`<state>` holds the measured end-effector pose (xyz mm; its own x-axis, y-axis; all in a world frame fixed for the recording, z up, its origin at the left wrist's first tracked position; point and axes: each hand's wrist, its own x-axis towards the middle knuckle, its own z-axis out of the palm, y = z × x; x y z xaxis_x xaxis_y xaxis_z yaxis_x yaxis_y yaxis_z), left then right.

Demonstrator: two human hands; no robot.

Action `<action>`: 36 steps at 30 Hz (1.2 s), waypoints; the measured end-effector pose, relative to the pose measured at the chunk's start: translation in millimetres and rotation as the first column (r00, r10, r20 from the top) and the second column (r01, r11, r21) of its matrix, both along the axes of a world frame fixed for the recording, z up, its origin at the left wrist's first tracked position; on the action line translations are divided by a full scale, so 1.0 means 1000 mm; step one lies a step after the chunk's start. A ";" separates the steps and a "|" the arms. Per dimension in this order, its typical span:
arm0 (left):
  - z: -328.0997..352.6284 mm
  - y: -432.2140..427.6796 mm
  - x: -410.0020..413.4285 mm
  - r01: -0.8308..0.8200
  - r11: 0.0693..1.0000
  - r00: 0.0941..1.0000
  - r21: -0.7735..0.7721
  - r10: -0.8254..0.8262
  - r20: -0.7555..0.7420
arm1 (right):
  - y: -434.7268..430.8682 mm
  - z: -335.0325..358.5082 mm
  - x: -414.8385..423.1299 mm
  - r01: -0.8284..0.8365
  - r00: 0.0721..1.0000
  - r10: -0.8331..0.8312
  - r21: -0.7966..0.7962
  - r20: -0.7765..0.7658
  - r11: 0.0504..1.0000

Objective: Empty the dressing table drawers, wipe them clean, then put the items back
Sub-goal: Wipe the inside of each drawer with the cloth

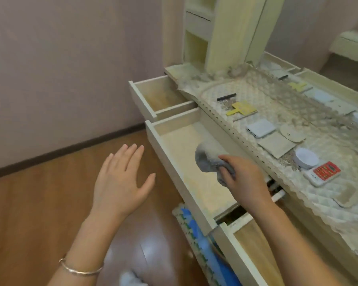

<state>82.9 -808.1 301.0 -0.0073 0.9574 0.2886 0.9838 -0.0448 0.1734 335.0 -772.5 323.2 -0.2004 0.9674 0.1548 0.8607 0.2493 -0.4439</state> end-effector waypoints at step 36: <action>0.010 -0.142 -0.694 -0.974 0.225 0.224 0.026 0.974 -0.020 | 0.080 0.003 -0.920 -0.935 0.338 0.941 0.119 0.022 0.333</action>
<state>-610.7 -949.9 311.4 -0.9257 0.2122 0.3131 0.2694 0.9509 0.1521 -585.4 -692.0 326.2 -0.9563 0.1242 0.2648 0.0109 0.9199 -0.3921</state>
